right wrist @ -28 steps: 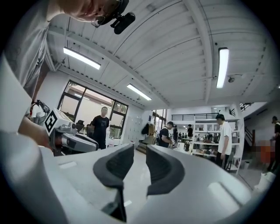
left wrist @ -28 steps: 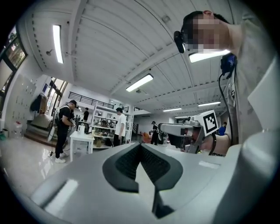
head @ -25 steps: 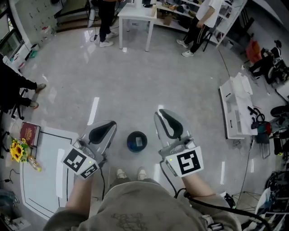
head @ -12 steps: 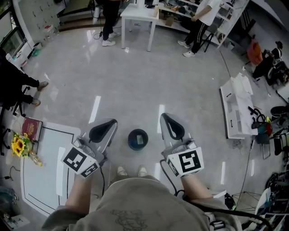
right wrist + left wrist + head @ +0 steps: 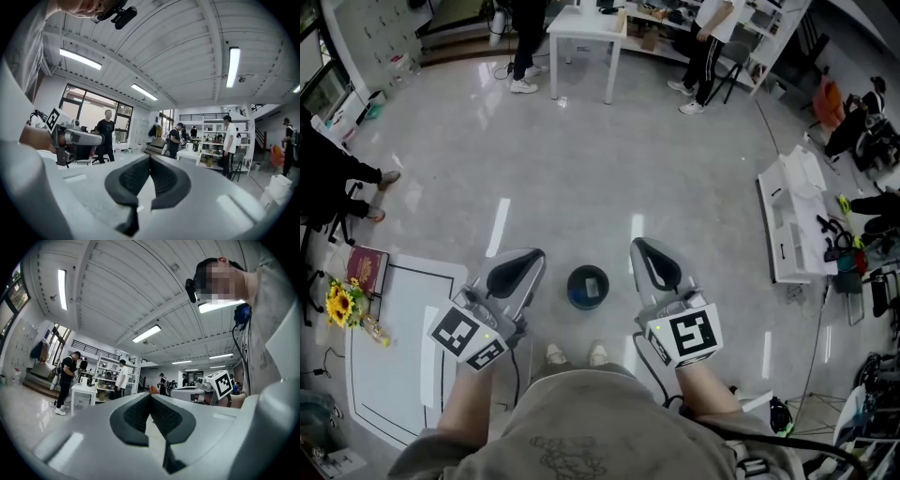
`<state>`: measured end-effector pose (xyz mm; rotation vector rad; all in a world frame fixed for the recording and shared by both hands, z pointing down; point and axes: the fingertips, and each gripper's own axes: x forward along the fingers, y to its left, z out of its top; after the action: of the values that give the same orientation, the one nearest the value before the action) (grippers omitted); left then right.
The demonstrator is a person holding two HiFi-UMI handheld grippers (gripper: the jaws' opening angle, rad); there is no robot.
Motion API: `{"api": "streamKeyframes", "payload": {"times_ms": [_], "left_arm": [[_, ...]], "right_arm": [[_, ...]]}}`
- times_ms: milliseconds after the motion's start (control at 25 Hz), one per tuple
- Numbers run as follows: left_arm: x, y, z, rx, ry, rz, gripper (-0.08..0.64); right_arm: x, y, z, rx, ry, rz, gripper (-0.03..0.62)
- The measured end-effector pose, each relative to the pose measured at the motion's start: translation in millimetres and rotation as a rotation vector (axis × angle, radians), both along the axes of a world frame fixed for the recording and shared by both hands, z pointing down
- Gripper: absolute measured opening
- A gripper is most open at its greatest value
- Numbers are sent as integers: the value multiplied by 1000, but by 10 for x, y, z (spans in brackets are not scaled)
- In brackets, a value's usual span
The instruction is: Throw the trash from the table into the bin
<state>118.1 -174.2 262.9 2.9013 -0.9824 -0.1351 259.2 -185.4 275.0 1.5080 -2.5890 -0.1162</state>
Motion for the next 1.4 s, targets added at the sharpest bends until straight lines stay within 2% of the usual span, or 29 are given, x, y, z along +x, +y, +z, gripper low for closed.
{"api": "streamKeyframes", "payload": {"times_ms": [200,480,920,1400], "left_arm": [[39,0,36,-7,16,2,-2],[130,-24,135,-19,-30,3,-2],[427,-6,358,-68,-50,2,-2],[675,-17,395,-69,-84,-92,-2]], "right_arm": [[64,3,63,-15,1,5,2],[152,-5,117,-28,-16,2,2],[447,68,350,-87,-36,4,2],[848,7,406,-85,-53,-65,2]]}}
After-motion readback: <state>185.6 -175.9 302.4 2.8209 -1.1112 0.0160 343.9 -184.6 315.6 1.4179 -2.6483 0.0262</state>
